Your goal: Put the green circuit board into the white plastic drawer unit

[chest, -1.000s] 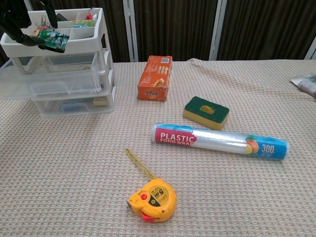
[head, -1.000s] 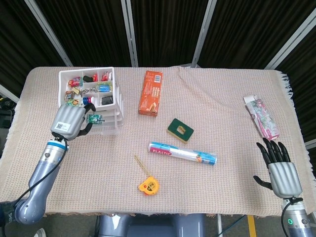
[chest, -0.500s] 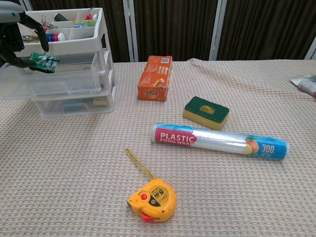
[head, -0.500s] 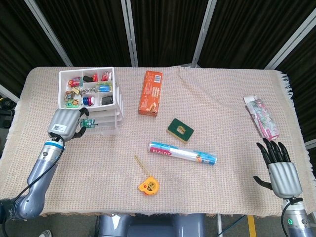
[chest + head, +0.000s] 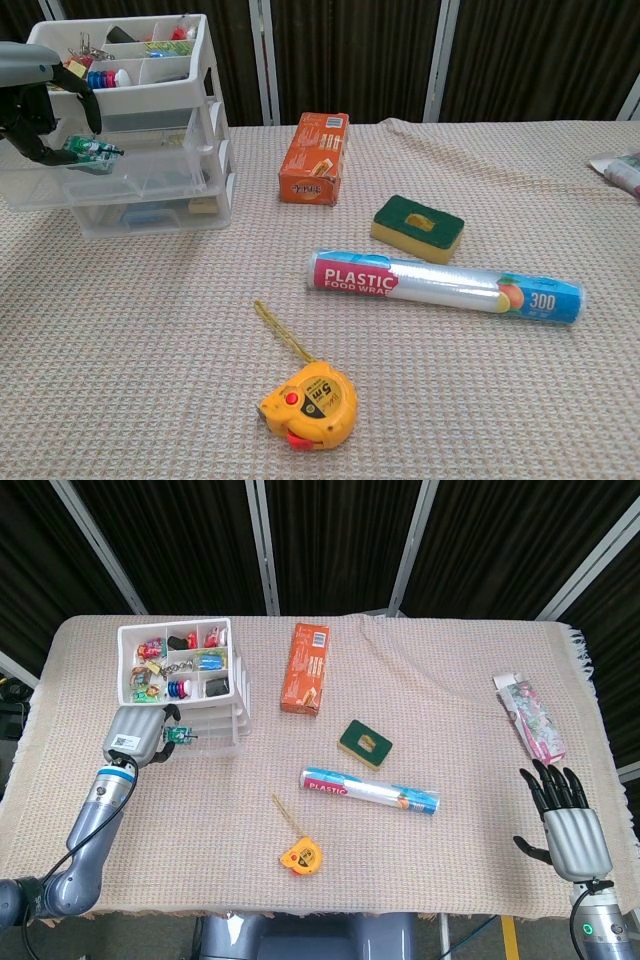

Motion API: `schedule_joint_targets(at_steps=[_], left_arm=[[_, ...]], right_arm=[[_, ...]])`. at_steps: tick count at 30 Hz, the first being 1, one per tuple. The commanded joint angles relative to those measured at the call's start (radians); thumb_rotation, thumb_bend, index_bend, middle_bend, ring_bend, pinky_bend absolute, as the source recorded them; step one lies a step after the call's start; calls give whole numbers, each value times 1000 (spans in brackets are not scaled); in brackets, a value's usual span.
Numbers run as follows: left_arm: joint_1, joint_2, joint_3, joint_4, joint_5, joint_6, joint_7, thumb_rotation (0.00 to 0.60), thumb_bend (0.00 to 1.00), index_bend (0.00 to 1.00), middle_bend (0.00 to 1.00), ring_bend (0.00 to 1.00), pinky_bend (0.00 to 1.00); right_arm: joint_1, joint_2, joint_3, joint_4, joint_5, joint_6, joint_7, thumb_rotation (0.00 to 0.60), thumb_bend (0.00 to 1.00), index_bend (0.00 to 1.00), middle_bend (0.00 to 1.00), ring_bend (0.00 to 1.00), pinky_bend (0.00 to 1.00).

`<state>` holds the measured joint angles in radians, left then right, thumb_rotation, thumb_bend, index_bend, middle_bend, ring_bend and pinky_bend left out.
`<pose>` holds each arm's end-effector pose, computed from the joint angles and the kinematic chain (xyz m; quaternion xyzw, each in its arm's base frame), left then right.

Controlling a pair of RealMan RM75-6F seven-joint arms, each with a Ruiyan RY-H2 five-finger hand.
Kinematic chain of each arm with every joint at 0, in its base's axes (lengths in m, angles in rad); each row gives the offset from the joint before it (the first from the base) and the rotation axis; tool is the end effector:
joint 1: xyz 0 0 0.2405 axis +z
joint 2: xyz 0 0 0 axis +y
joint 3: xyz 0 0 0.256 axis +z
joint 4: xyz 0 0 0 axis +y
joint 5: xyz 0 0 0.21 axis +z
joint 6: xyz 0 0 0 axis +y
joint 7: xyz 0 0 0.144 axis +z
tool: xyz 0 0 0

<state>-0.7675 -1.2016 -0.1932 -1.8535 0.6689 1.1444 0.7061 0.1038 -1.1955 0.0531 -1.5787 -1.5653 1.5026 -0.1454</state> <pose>-0.1631 0.3450 0.0928 -0.6916 -0.3756 -0.2704 0.5545 -0.2972 -0.1869 0.1369 0.6303 -0.3300 0.3827 0.5894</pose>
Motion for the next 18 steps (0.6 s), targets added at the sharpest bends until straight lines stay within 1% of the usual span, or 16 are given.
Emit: schedule_joint_targets(at_steps=[1,3,7,9,11,18], left_arm=[[0,-2,1,0,4,6,-6,600,388,593,996,930,776],[1,-1,0,-4,10,10,-15,600,347,577,996,930,776],[3,7,-2,-11,24,17,-29,600,307,551,996,930,776],[4,13,-2,-16,32,20,-35,600,265,538,996,930,776],[5,20,-3,-23,40,25,-38,600,243,528,996,930,776],[9,42,-4,-47,61,31,-56,600,239,503,995,931,776]], right_arm=[[0,0,0,0,0,-1,0,600,16,92,0,0,0],[0,0,0,0,0,0,0,600,16,92,0,0,0],[0,0,0,0,-1,0,-1,600,15,92,0,0,0],[0,0,0,0,-1,0,-1,600,15,92,0,0,0],[0,0,0,0,0,0,-1,600,16,92,0,0,0],[0,0,0,-1,-1,1,-1,600,15,92,0,0,0]])
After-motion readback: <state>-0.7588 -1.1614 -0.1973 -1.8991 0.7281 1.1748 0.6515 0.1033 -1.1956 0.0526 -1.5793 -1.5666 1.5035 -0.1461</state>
